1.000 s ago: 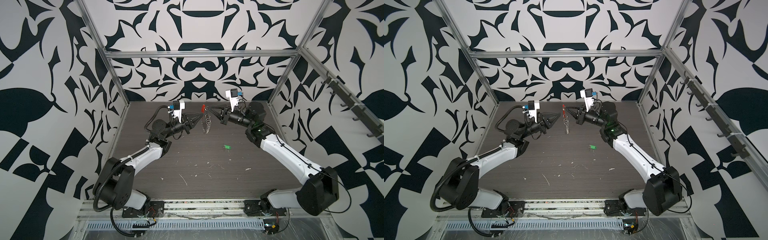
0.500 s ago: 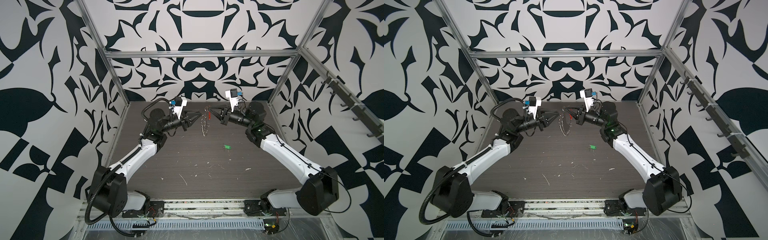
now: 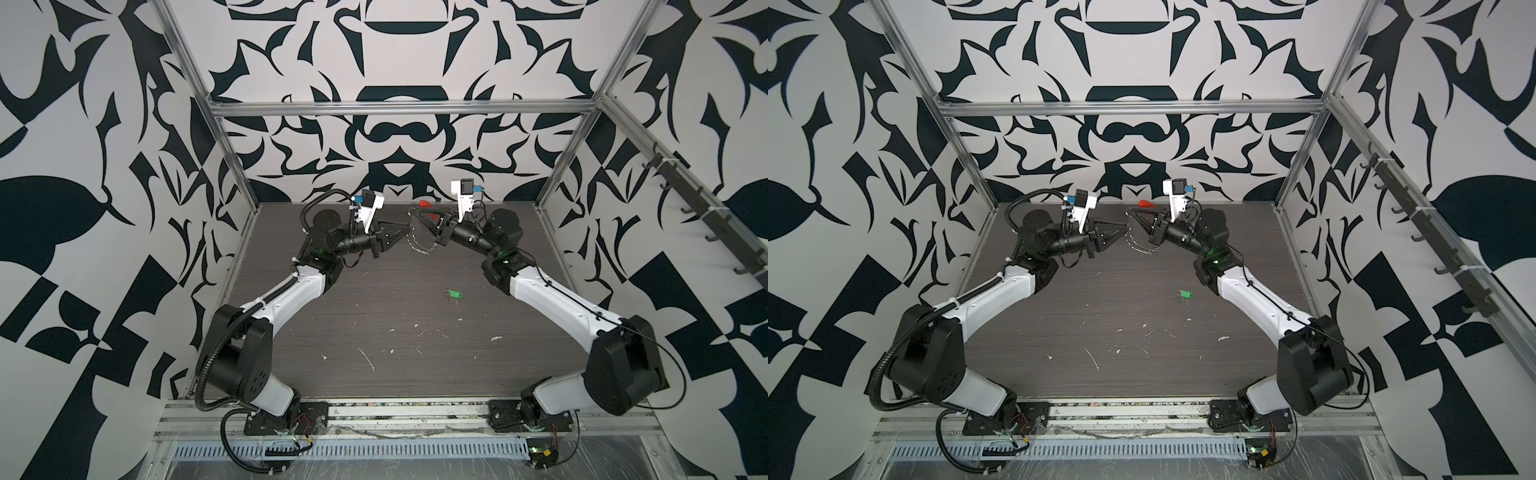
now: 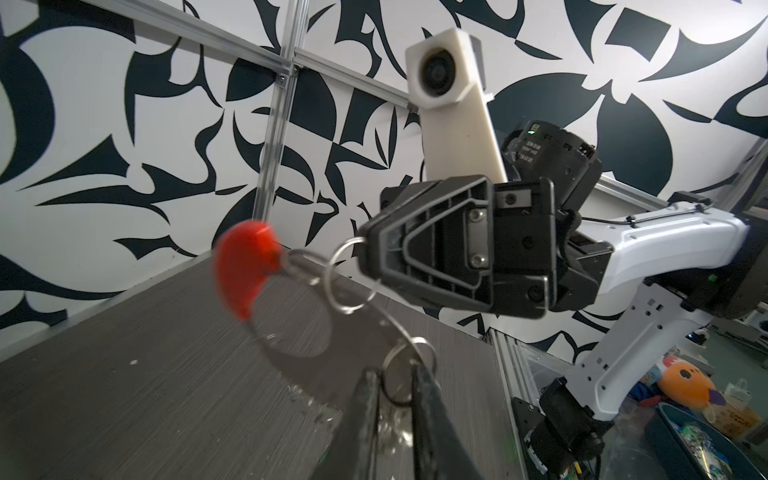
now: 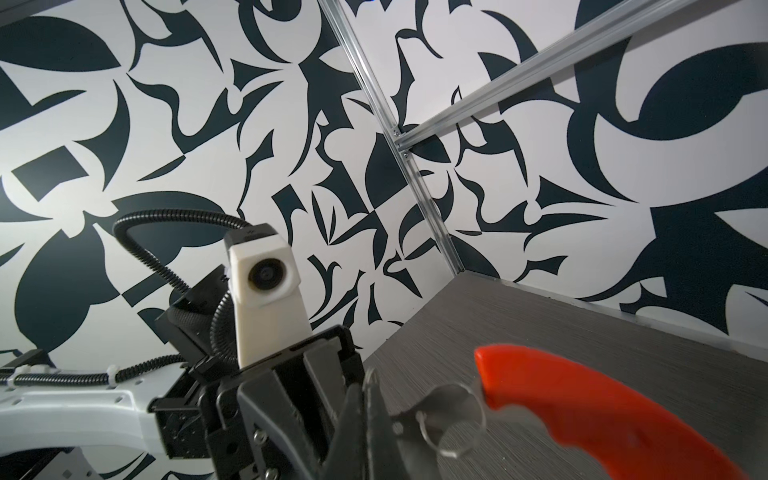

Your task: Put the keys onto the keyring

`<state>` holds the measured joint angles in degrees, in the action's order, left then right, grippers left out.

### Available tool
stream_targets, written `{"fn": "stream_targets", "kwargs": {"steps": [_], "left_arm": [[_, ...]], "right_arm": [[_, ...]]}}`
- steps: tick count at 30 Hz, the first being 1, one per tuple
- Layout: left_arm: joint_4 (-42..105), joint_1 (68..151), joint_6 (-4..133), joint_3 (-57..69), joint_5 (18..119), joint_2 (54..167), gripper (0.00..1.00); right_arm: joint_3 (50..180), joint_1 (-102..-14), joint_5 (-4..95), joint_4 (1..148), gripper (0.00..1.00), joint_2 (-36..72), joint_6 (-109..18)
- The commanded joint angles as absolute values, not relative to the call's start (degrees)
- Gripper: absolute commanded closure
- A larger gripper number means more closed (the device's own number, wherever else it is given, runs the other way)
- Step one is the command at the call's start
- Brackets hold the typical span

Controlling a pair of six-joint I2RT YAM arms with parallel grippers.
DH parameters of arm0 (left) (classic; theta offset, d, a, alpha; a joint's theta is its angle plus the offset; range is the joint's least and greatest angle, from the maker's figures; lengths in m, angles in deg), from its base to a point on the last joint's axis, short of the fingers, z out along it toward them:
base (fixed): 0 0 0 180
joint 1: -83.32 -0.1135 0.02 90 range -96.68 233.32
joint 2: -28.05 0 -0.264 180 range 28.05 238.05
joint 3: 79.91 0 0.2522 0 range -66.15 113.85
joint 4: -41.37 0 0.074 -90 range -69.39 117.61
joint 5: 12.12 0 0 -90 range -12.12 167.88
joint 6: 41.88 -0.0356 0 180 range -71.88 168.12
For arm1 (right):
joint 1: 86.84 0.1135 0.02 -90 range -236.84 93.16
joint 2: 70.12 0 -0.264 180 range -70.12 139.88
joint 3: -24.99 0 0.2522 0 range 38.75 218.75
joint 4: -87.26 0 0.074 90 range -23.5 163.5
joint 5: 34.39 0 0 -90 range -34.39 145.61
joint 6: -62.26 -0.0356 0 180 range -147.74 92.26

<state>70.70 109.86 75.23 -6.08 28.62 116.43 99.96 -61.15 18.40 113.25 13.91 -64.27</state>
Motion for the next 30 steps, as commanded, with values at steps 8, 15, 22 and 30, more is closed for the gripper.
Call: {"fn": "stream_targets", "kwargs": {"steps": [8,15,22,30], "left_arm": [[75.51,111.19,77.56,-5.6,28.13,115.68,0.81],[75.36,111.2,77.3,-6.24,28.4,115.14,0.8],[75.25,111.18,77.21,-6.31,28.4,114.76,0.8],[72.69,110.55,75.5,-7.04,28.92,112.94,0.8]], "right_arm": [[100.46,-59.13,20.63,125.15,1.0,13.85,-67.54],[100.1,-58.98,20.57,125.64,1.0,13.66,-67.89],[100.11,-58.74,20.28,125.81,1.0,13.74,-68.25],[100.58,-58.72,19.45,124.97,1.0,13.46,-67.74]]}}
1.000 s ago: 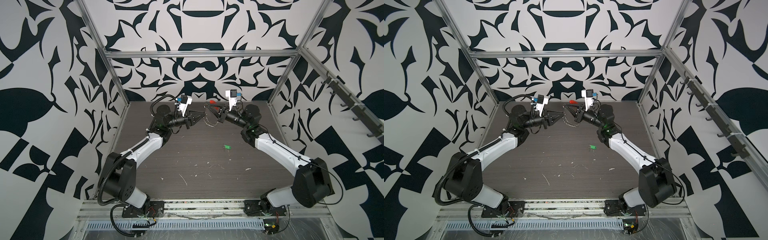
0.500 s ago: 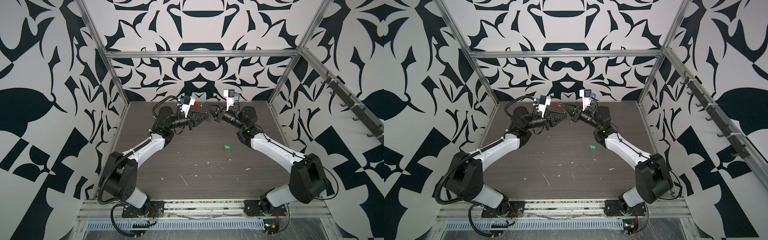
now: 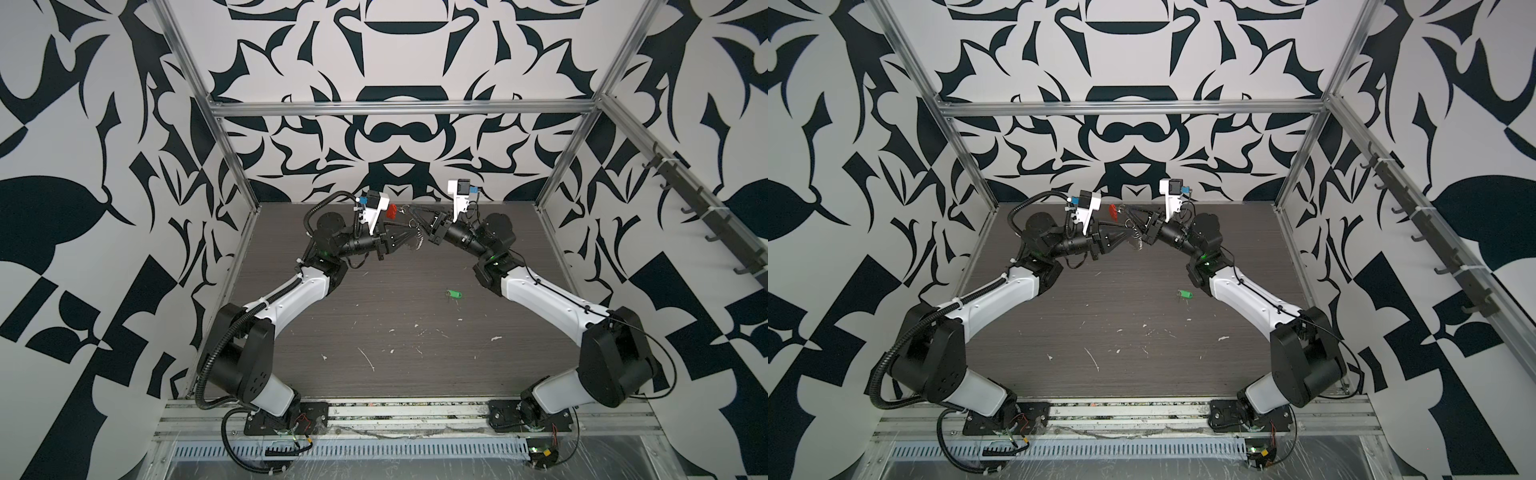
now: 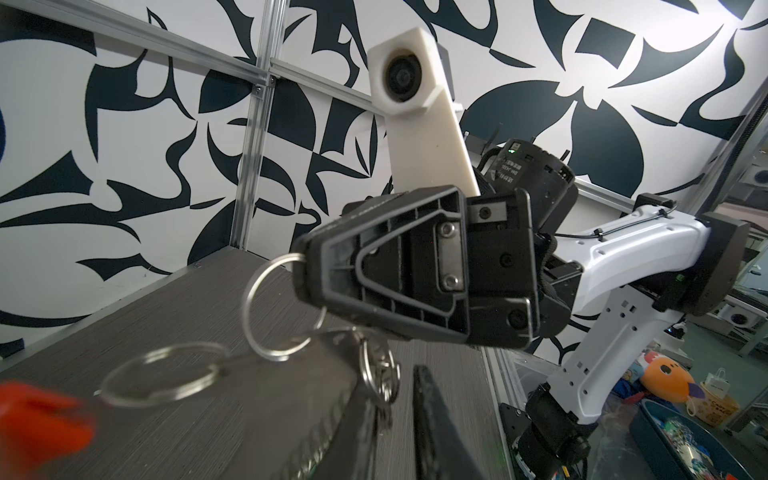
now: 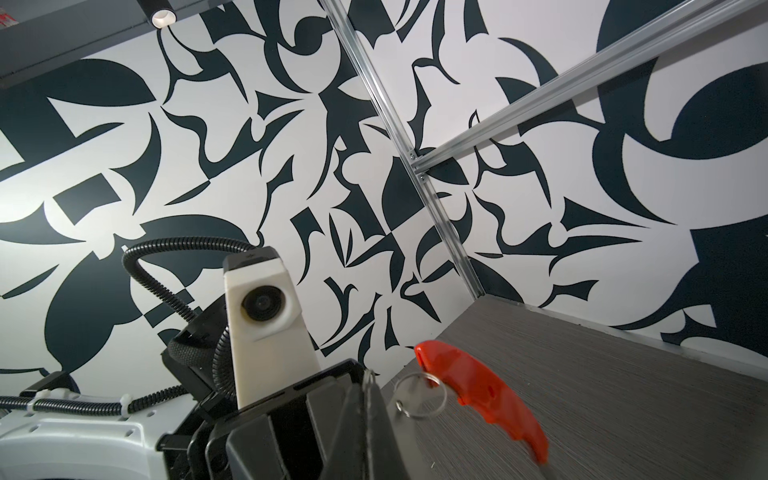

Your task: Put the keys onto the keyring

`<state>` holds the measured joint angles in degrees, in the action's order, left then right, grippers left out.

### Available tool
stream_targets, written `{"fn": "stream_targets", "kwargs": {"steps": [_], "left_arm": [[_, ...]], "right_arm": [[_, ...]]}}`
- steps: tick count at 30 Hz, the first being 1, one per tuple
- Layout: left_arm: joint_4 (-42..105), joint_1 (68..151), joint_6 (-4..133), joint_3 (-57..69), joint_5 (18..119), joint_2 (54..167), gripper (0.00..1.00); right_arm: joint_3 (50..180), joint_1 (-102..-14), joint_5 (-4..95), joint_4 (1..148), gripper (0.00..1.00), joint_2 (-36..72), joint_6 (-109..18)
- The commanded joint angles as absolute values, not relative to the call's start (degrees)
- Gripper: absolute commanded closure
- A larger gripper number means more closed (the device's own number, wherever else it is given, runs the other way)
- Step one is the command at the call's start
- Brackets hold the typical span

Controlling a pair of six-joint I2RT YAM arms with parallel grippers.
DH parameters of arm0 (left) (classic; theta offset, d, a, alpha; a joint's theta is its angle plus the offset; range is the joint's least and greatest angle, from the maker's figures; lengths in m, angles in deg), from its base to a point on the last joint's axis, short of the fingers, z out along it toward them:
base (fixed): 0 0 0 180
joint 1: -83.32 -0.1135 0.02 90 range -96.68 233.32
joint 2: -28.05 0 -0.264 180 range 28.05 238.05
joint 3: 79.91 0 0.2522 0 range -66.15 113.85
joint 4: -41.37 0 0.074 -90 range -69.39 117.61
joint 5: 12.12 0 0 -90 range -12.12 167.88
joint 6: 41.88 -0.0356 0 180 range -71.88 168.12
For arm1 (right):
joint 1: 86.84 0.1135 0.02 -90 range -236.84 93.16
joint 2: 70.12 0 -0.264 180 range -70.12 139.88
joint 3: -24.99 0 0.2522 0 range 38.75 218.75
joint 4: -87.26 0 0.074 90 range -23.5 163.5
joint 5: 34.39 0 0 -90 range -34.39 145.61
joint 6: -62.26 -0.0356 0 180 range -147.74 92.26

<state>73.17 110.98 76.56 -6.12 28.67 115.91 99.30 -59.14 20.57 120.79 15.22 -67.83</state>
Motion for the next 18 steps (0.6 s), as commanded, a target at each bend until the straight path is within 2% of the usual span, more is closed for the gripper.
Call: {"fn": "stream_targets", "kwargs": {"steps": [1,10,18], "left_arm": [[71.75,110.05,74.91,-7.24,29.27,112.18,0.8],[65.9,102.43,75.17,-8.2,29.85,105.58,0.78],[63.86,100.34,77.65,-2.1,22.82,110.65,0.74]], "right_arm": [[100.6,-58.72,19.25,124.62,1.0,13.3,-67.49],[101.3,-58.74,16.58,121.94,1.0,13.13,-66.09],[102.5,-58.72,13.99,121.74,1.0,13.8,-66.74]]}}
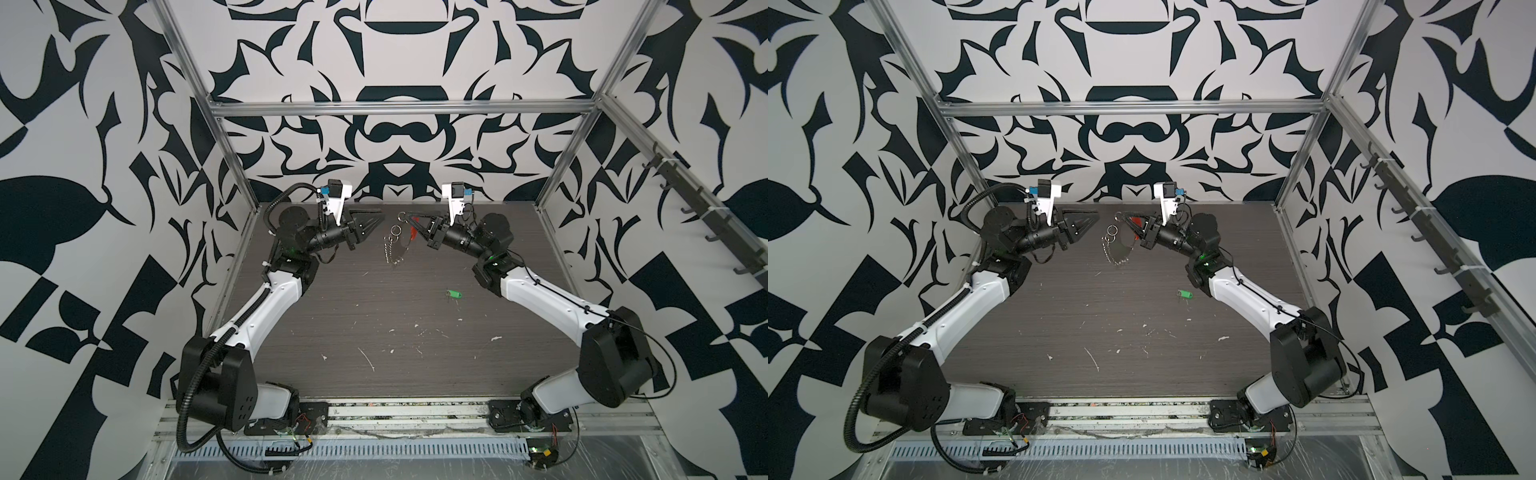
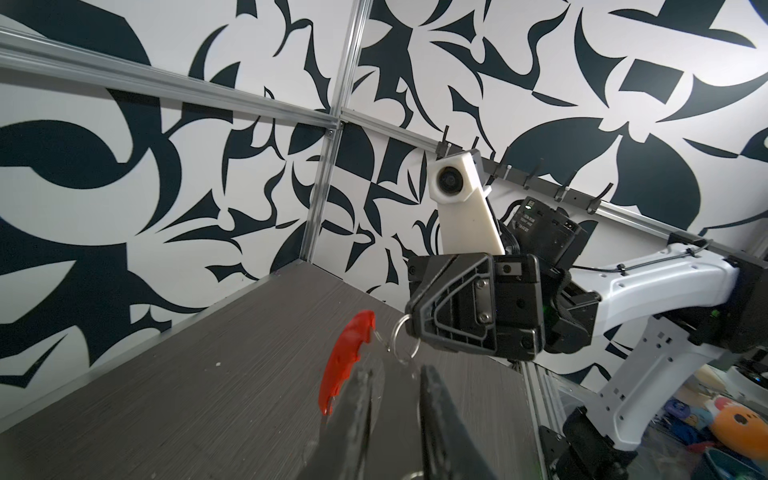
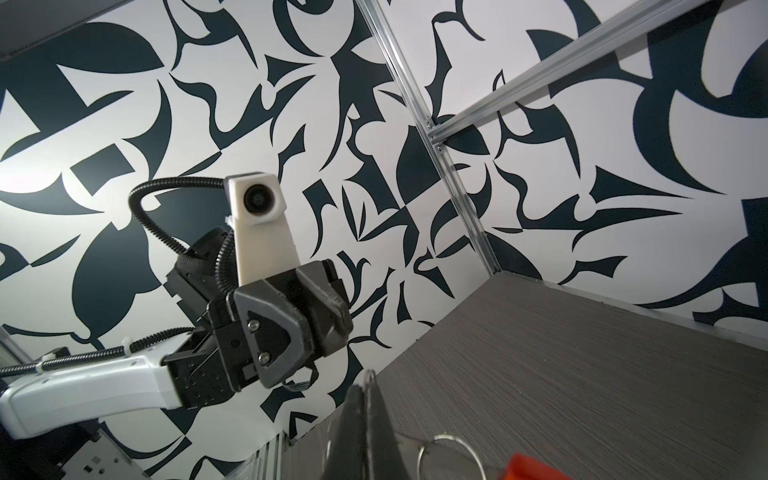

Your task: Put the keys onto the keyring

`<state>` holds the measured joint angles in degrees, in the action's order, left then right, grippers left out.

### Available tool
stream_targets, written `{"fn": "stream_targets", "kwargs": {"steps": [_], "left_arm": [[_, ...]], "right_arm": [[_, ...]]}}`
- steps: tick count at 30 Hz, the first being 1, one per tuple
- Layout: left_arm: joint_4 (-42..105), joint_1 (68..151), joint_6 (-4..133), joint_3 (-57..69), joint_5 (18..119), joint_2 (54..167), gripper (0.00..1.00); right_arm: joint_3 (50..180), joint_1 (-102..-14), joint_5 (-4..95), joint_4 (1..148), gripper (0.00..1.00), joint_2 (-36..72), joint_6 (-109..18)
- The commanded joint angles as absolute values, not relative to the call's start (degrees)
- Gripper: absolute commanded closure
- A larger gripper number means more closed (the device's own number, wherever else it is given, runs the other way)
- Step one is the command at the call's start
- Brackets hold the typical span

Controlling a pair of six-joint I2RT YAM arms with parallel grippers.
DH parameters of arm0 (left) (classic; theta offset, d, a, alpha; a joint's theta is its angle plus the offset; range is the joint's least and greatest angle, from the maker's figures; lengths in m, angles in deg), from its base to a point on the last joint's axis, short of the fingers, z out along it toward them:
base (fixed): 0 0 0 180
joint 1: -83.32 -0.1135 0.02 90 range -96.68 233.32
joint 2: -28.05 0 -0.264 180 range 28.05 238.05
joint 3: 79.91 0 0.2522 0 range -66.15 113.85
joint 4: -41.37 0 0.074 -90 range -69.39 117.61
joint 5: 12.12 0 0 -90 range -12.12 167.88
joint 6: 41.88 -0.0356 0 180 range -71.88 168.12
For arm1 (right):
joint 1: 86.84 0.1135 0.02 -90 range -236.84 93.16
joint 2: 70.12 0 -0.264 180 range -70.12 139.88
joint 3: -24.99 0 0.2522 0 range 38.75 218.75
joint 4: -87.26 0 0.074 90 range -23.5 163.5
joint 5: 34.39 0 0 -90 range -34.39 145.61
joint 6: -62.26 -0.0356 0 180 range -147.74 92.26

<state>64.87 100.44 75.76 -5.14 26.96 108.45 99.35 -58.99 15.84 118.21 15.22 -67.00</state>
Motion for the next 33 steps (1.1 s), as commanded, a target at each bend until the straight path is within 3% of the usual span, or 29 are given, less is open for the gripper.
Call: {"fn": "stream_targets", "kwargs": {"steps": [1,11,33], "left_arm": [[65.04,100.31,79.15,-1.3,21.93,111.78,0.73],[82.5,100.4,94.45,0.25,18.72,118.57,0.73],[85.19,101.69,97.8,0.28,17.15,120.01,0.73]], "right_arm": [[102.67,-58.72,13.7,121.71,1.0,13.94,-66.83],[103.93,-58.72,12.4,120.73,1.0,14.43,-66.76],[106.15,-58.19,11.84,120.61,1.0,16.27,-67.07]]}}
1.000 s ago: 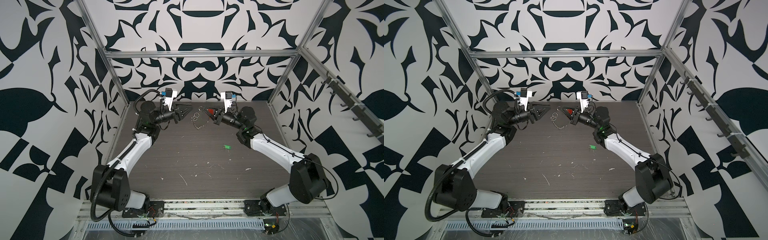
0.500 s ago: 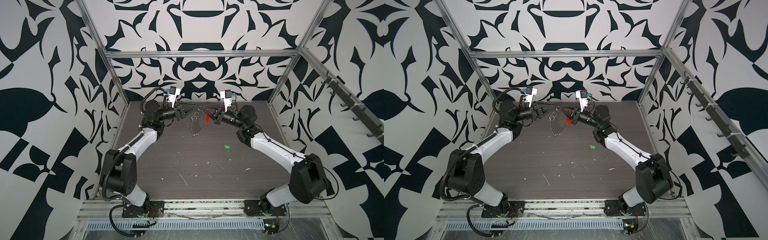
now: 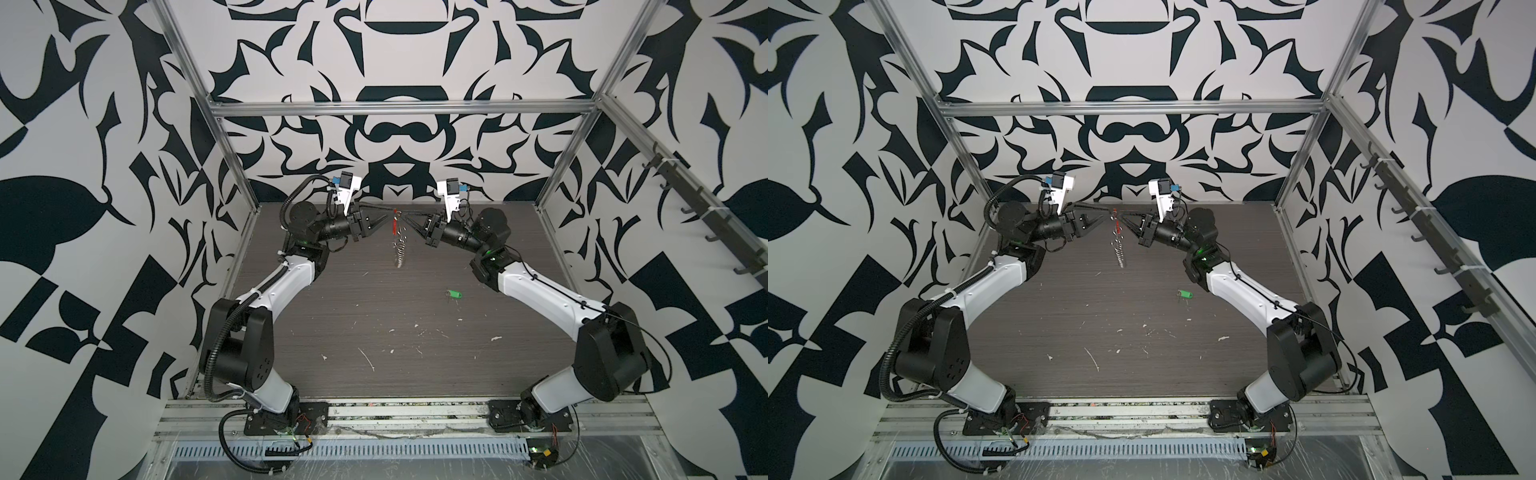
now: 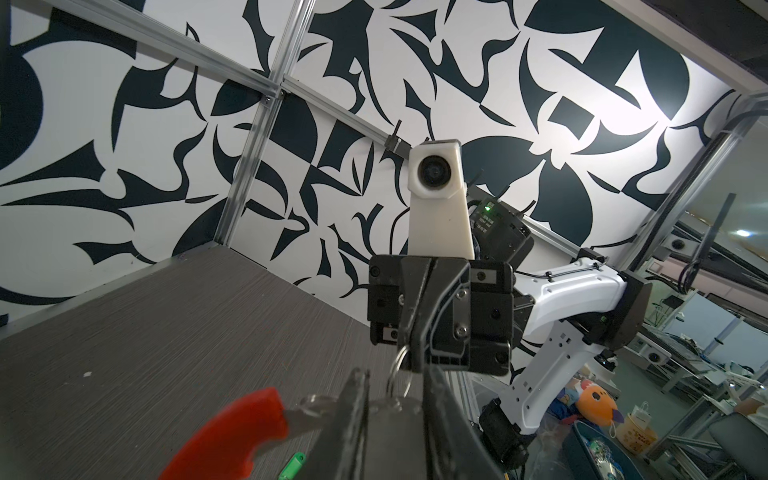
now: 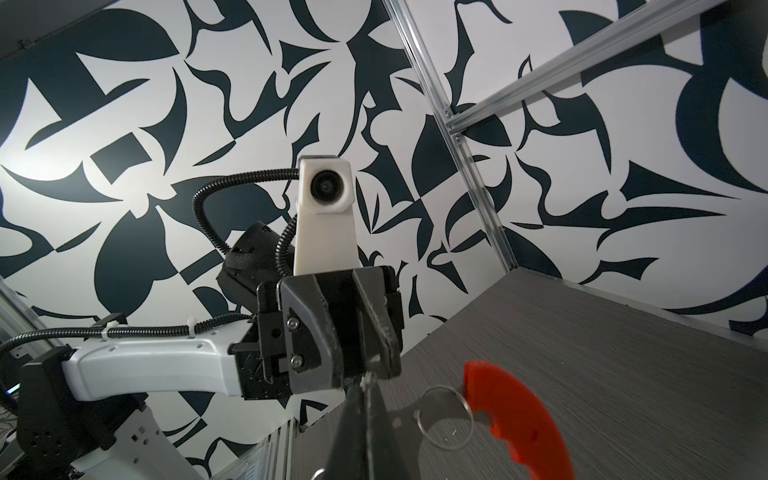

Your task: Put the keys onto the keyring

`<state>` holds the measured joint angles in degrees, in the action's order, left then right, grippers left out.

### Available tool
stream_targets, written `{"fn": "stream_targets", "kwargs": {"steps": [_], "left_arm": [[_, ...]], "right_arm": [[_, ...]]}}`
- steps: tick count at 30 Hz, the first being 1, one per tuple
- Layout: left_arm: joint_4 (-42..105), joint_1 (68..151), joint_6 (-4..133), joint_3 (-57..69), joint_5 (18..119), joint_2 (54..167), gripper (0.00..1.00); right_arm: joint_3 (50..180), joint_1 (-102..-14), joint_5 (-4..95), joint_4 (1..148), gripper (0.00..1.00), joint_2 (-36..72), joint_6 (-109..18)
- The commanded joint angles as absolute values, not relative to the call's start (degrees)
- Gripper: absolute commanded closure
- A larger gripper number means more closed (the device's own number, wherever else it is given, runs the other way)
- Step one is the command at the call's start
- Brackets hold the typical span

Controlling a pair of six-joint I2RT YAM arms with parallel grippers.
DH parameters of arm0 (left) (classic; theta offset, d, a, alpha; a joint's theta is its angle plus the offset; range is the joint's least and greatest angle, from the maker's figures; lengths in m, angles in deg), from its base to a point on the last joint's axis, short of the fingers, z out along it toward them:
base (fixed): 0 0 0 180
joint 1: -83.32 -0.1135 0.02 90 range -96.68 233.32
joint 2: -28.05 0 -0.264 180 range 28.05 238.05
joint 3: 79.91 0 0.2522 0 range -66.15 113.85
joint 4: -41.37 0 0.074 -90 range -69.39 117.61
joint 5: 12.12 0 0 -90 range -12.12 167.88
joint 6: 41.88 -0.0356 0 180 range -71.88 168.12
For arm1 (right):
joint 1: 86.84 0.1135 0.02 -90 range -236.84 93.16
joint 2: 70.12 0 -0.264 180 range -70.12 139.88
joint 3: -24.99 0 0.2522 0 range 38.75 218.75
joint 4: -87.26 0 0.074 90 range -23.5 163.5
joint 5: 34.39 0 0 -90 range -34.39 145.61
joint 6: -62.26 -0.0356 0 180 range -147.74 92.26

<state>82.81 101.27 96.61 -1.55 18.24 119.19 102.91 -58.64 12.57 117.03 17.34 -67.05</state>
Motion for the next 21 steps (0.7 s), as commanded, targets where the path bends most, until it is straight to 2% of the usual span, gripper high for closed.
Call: {"fn": "stream_targets", "kwargs": {"steps": [1,7,16,21], "left_arm": [[85.19,101.77,97.88,0.29,17.15,120.09,0.73],[85.82,102.21,98.38,0.29,17.06,120.27,0.74],[85.96,102.3,98.74,0.52,16.72,120.58,0.95],[86.36,102.3,99.09,0.63,16.67,120.84,1.0]], "right_arm": [[106.15,-58.11,11.84,120.61,1.0,16.21,-67.11],[106.42,-57.95,11.89,120.26,1.0,16.34,-66.93],[105.99,-57.95,12.03,119.99,1.0,16.38,-66.74],[105.9,-57.97,12.12,119.6,1.0,16.29,-66.58]]}}
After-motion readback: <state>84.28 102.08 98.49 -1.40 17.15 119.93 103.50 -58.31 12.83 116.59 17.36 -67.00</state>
